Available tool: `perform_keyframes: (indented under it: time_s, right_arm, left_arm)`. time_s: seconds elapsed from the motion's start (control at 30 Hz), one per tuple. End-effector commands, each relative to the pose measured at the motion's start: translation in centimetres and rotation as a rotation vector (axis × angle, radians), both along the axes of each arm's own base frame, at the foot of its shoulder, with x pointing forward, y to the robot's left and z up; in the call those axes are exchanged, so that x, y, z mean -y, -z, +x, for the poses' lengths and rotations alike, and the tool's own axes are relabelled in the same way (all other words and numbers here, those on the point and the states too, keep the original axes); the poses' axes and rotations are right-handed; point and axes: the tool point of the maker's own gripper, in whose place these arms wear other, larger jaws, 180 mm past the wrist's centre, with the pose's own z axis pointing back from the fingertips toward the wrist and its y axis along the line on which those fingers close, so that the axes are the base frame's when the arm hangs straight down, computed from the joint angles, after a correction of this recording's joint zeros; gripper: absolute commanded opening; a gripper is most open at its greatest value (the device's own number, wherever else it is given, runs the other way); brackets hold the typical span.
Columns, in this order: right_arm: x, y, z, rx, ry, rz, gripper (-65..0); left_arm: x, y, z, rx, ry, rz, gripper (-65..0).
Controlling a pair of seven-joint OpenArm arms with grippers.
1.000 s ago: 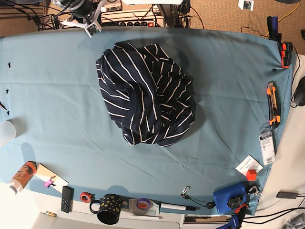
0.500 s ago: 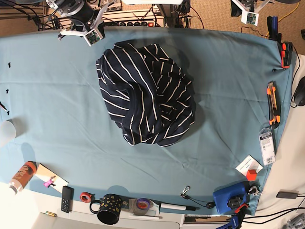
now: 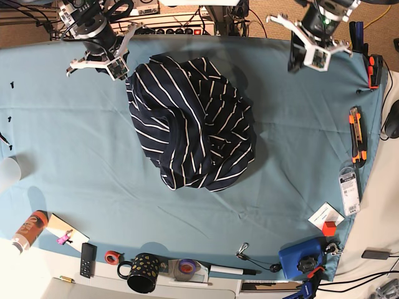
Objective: Layout the t-shirt on the table in an organized manner, then fold the t-shirt properly
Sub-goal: 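Lower both grippers toward the crumpled striped shirt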
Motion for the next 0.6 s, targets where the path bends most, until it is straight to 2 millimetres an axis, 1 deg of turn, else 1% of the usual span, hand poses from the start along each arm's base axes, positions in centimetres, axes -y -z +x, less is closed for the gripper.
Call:
perform_keyframes:
  time_s: [0.0,0.1,0.2,0.23,0.33,0.4,0.47,0.57]
  right_arm:
    - [-0.3,-1.2,0.8,0.053,-0.014,0.007,-65.0]
    - [-0.3,-1.8,1.8,0.089,-0.016,0.010,-65.0]
    - [-0.3,-2.1,2.2,0.103,-0.017,0.010,-65.0]
    - [-0.3,-2.1,2.2,0.106,-0.018,0.008,-65.0]
    - [-0.3,-2.8,2.7,0.156,-0.037,-0.021,-65.0]
    - [-0.3,-3.2,3.0,0.183,-0.046,-0.034,-65.0]
    - [-0.4,-3.5,3.3,0.207,-0.052,-0.037,-65.0]
    - [-0.6,-3.6,3.4,0.217,-0.033,-0.021,-65.0]
  left_arm:
    - [0.2,-1.0,0.5,0.043,0.003,-0.012,-65.0]
    - [0.2,-1.5,1.3,0.070,0.004,-0.012,-65.0]
    - [0.2,-1.6,1.5,0.079,0.003,-0.013,-65.0]
    - [0.2,-1.7,1.5,0.081,0.003,-0.014,-64.0]
    - [0.2,-1.9,1.6,0.094,0.003,-0.018,-50.9]
    - [0.2,-1.9,1.6,0.094,0.003,-0.018,-44.6]
    - [0.2,-1.9,1.6,0.094,0.003,-0.018,-41.8]
    - [0.2,-1.9,1.6,0.094,0.003,-0.018,-41.7]
